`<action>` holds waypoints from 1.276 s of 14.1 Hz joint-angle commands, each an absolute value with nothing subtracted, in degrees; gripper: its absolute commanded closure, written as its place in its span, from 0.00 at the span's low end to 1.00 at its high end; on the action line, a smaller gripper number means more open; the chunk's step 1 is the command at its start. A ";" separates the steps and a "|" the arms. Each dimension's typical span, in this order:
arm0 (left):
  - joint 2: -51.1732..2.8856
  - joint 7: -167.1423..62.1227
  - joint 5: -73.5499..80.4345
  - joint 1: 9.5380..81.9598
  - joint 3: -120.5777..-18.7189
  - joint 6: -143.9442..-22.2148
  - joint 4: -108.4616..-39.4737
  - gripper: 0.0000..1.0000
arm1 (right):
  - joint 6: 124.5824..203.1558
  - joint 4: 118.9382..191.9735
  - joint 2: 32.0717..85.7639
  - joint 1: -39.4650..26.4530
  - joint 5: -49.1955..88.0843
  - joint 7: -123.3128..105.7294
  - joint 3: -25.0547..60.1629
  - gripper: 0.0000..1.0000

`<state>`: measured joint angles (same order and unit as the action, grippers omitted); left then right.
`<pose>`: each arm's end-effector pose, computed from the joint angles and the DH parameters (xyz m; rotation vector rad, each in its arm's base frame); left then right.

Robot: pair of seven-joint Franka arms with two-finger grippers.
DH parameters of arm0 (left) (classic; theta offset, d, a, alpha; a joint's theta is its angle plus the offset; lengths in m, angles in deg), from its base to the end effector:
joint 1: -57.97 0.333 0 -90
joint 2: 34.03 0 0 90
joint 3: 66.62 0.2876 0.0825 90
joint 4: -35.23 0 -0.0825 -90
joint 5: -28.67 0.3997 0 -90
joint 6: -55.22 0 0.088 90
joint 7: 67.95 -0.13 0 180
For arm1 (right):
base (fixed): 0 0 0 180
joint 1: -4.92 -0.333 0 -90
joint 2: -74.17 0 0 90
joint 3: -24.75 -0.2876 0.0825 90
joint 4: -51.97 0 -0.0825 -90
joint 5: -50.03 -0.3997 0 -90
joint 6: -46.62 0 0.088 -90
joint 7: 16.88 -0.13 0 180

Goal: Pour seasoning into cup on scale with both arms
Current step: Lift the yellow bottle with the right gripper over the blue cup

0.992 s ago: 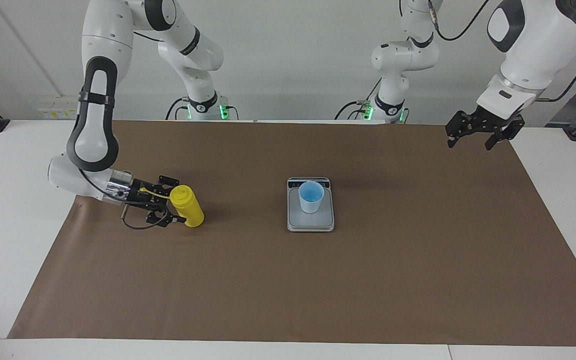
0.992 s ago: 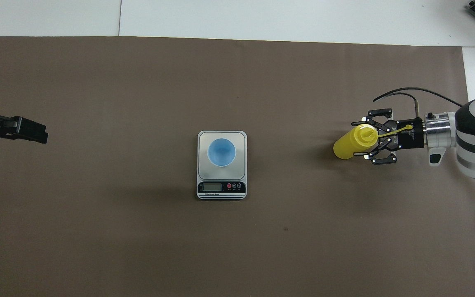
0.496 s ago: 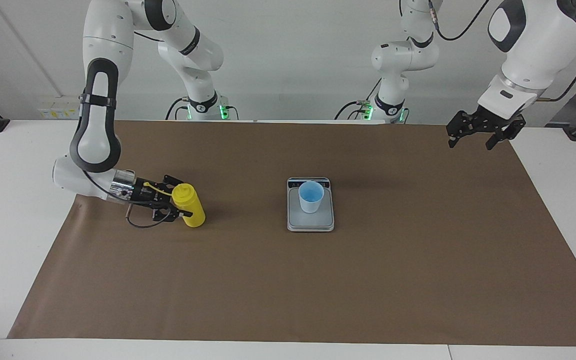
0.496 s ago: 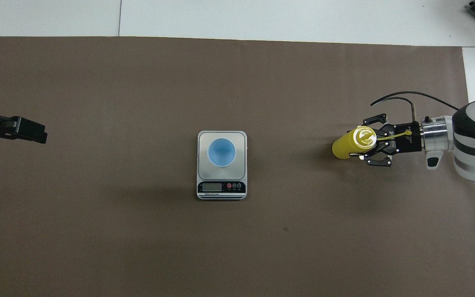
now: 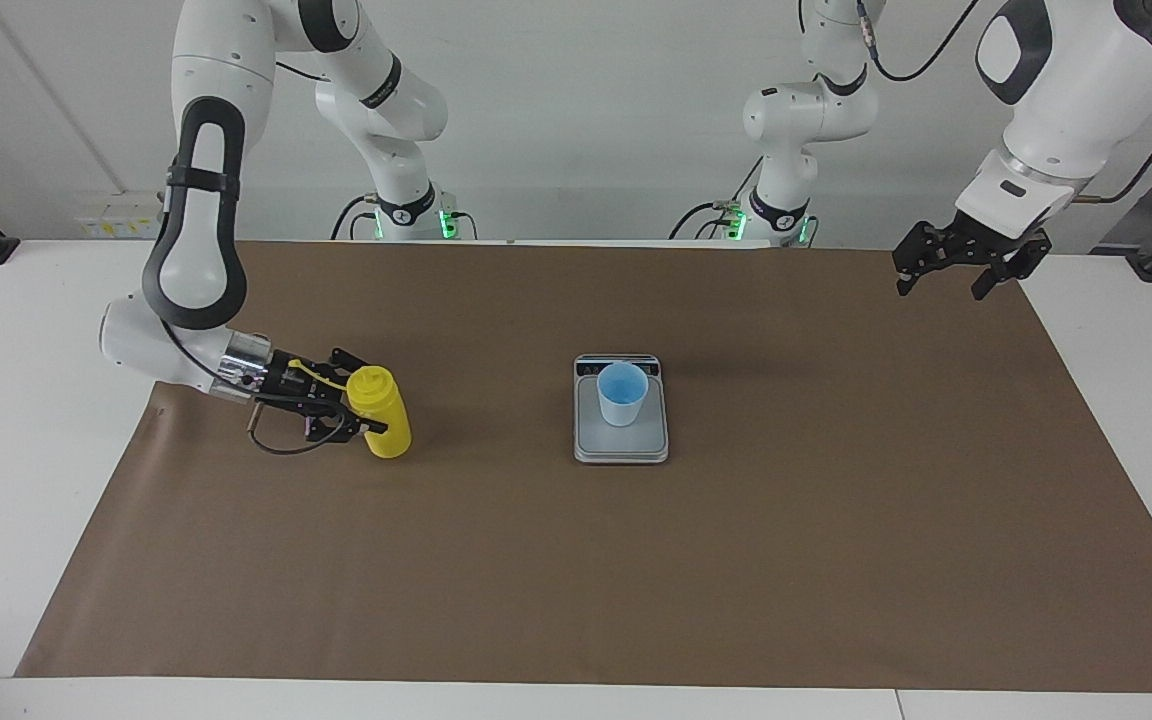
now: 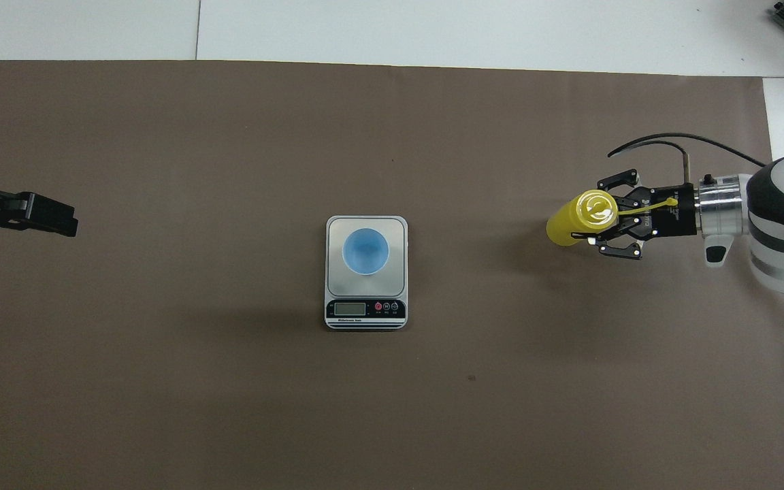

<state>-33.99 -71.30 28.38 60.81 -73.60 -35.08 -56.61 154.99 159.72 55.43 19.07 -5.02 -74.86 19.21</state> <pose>0.5677 -0.0417 0.5575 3.1297 -0.2047 -0.0433 0.6135 -0.0154 0.2927 -1.5969 1.7153 0.8004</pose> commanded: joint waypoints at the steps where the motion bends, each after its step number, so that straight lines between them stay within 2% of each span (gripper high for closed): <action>1: -35.52 -70.85 28.49 61.39 -73.92 -35.31 -58.20 0.00 | 160.51 160.07 59.49 14.52 -5.69 -83.03 19.13 1.00; 5: -35.52 -70.77 28.49 61.39 -73.92 -35.31 -58.20 0.00 | 170.78 159.98 61.86 5.82 -0.35 -90.95 19.22 1.00; 13: -35.52 -70.85 28.49 61.39 -73.92 -35.31 -58.20 0.00 | 186.70 157.96 61.17 -10.81 27.41 -116.33 19.13 1.00; 18: -35.52 -70.85 28.49 61.39 -73.92 -35.31 -58.20 0.00 | 187.07 156.83 59.50 -17.04 50.24 -126.00 19.13 1.00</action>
<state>-33.99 -71.30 28.38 60.81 -73.60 -35.07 -56.61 186.14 158.22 60.43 -15.67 42.08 -121.16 19.01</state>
